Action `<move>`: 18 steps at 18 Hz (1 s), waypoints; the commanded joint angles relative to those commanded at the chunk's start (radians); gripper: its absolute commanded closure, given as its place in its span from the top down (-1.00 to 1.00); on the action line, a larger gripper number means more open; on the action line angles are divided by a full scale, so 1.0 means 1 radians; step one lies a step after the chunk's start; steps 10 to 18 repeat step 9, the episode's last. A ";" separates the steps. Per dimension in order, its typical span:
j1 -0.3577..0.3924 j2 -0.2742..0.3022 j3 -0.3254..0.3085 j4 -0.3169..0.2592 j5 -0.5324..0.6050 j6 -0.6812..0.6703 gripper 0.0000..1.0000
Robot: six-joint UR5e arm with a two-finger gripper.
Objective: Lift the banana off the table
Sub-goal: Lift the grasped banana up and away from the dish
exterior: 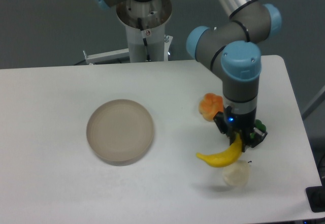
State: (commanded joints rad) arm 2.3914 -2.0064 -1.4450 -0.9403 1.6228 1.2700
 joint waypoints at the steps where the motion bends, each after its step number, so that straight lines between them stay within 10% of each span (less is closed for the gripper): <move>1: 0.003 0.000 0.002 0.000 0.005 0.003 -0.45; 18: 0.009 0.000 0.012 0.000 0.005 0.015 -0.44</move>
